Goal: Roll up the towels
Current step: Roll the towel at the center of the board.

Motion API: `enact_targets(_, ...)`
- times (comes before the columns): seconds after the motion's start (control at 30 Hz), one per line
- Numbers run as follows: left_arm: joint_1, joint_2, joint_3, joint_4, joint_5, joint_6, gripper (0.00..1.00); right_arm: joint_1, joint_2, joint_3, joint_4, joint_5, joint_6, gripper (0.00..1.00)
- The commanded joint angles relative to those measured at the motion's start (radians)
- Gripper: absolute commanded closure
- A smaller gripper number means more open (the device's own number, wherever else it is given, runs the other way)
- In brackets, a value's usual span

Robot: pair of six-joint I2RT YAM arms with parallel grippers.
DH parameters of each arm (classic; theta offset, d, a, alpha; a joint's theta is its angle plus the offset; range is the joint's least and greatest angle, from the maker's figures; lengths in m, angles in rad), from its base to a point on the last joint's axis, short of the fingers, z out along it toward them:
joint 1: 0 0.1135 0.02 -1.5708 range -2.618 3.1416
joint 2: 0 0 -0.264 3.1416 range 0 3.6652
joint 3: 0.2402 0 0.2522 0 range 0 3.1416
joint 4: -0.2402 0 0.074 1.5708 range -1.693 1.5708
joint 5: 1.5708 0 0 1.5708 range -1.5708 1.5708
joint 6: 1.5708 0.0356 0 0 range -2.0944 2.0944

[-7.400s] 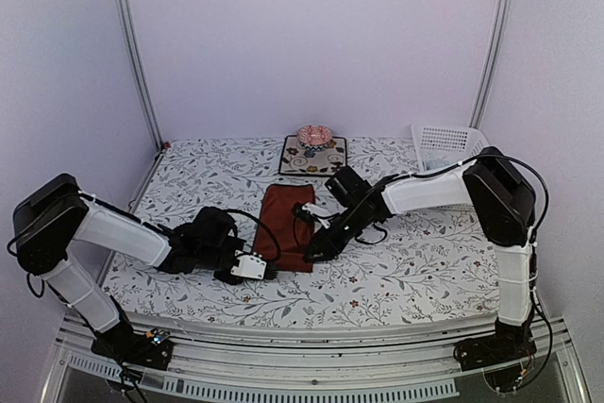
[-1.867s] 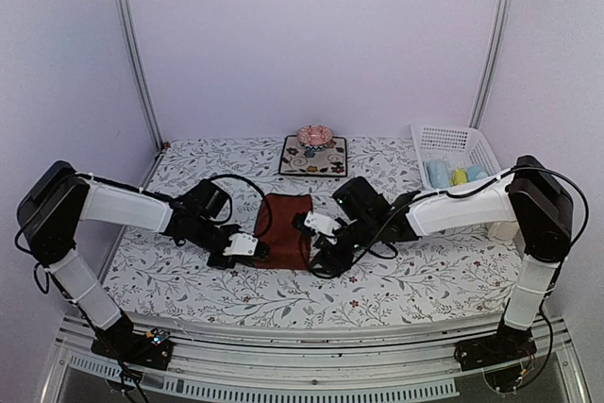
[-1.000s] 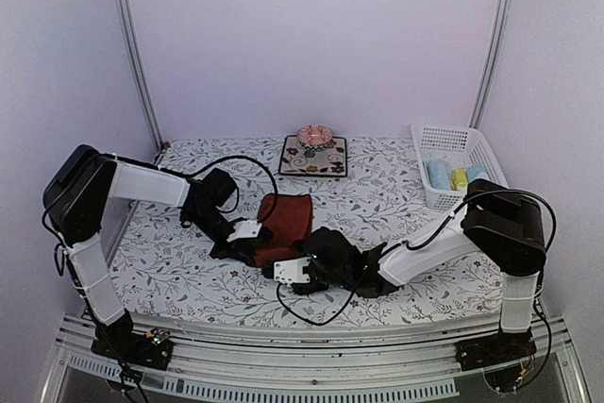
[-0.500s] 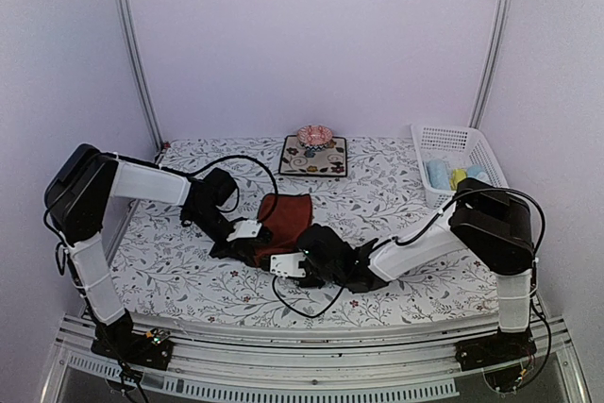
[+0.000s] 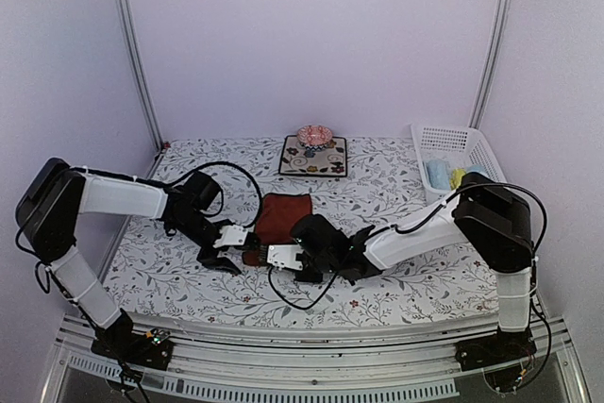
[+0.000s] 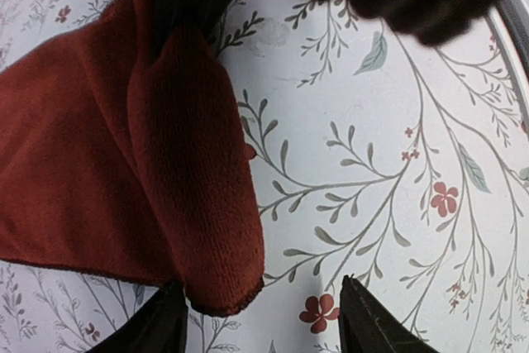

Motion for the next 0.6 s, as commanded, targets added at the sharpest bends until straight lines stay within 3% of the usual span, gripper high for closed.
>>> enact_targets(0.0, 0.012, -0.119, -0.100, 0.141, -0.037, -0.002, 0.34, -0.010, 0.024, 0.067, -0.204, -0.137, 0.117, 0.94)
enact_targets(0.3, 0.004, -0.350, -0.397, 0.540, -0.041, 0.014, 0.32, -0.051, 0.051, 0.185, -0.411, -0.370, 0.273, 0.94)
enact_targets(0.57, -0.083, -0.374, -0.514, 0.743, -0.153, 0.046, 0.37, -0.098, 0.053, 0.254, -0.509, -0.601, 0.416, 0.92)
